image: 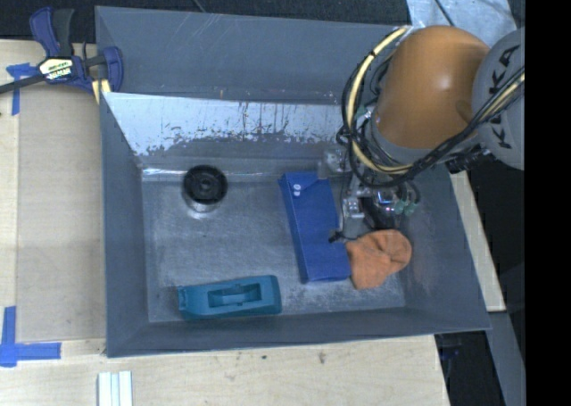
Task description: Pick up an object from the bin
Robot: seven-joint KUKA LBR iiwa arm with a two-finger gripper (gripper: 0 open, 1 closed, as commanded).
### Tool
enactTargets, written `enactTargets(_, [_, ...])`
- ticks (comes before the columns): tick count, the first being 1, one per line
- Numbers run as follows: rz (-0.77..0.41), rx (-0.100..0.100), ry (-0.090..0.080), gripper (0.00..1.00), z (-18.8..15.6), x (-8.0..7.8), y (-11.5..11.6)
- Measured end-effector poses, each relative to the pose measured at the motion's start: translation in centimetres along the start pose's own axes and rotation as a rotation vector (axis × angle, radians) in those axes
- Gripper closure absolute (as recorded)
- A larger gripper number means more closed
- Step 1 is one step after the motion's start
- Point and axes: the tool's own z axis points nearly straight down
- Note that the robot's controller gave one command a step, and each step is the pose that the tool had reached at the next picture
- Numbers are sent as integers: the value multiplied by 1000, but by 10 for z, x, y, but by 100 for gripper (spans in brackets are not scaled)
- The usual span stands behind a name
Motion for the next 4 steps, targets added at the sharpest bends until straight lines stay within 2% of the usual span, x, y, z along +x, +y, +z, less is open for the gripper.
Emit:
enactTargets(1, [140, 1, 6, 0, 22, 22, -22])
enactTargets(2, [71, 1, 4, 0, 41, 42, -32])
enactTargets(3, [-188, 0, 5, 0, 72, 47, -48])
enactTargets(4, [-105, 0, 2, 0, 114, 45, -87])
